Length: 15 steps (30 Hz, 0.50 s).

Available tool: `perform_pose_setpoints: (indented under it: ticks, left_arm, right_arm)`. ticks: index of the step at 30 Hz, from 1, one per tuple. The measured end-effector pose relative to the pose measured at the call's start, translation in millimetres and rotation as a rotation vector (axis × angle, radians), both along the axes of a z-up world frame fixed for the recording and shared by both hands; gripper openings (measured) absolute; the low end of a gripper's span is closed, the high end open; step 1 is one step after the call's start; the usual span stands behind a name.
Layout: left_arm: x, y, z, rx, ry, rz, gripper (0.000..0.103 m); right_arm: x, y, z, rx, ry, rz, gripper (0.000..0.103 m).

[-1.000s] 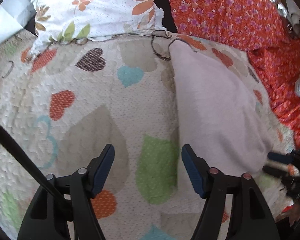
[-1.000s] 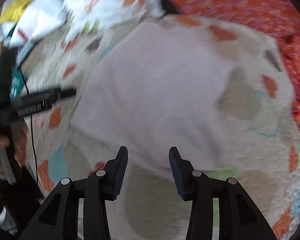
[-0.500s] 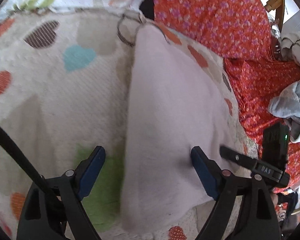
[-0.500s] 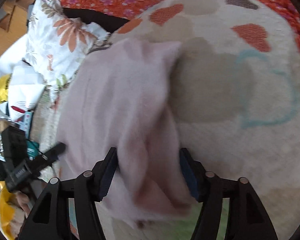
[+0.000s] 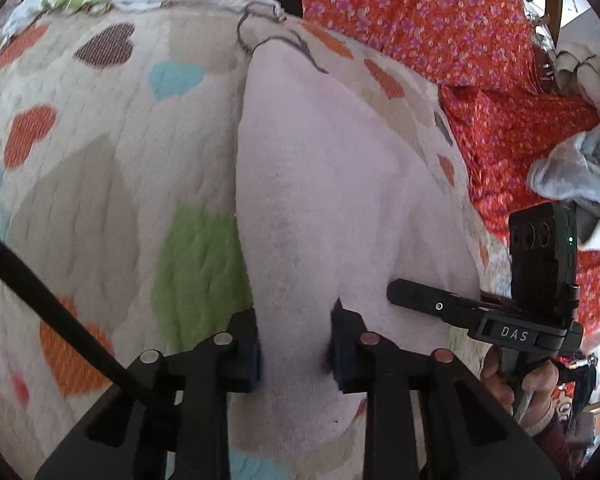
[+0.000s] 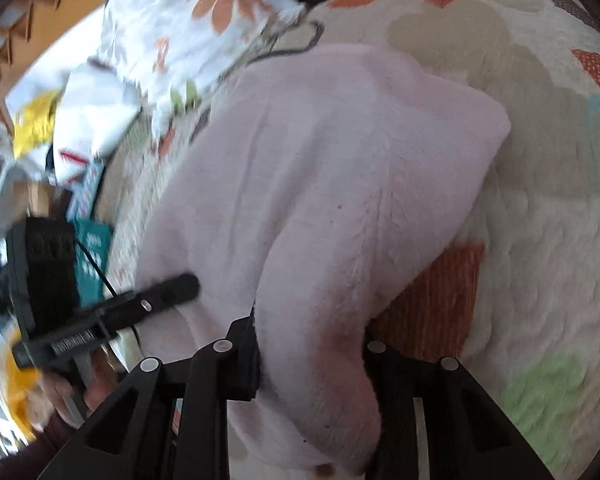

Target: Fold small clothes

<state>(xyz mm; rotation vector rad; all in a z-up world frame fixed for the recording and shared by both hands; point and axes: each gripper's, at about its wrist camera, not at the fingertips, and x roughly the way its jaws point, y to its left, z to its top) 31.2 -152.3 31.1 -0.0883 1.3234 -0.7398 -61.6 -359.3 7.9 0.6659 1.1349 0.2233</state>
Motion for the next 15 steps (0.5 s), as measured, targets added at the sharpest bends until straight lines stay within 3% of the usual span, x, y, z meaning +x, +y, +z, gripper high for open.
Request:
perform_pose_setpoints:
  ticks: [3, 6, 9, 12, 15]
  left_arm:
    - [-9.5, 14.9, -1.3, 0.022, -0.030, 0.000, 0.038]
    - [-15.5, 34.7, 10.8, 0.007, -0.055, 0.033, 0.042]
    - [-23.2, 50.5, 22.9, -0.013, -0.100, 0.076, 0.051]
    - [-34.7, 56.9, 31.0, -0.015, -0.143, 0.088, 0.053]
    - [-45.7, 61.3, 33.4, -0.010, -0.154, 0.098, 0.053]
  right_arm:
    - [-13.1, -2.8, 0.5, -0.096, 0.028, -0.010, 0.047]
    - [-32.9, -17.8, 27.6, -0.188, -0.021, -0.097, 0.053]
    - [-50.9, -17.8, 44.8, -0.236, -0.045, -0.129, 0.054]
    - [-63.1, -6.0, 47.0, -0.259, -0.058, -0.153, 0.054]
    - [-77.8, 16.9, 59.1, -0.352, -0.136, -0.153, 0.054]
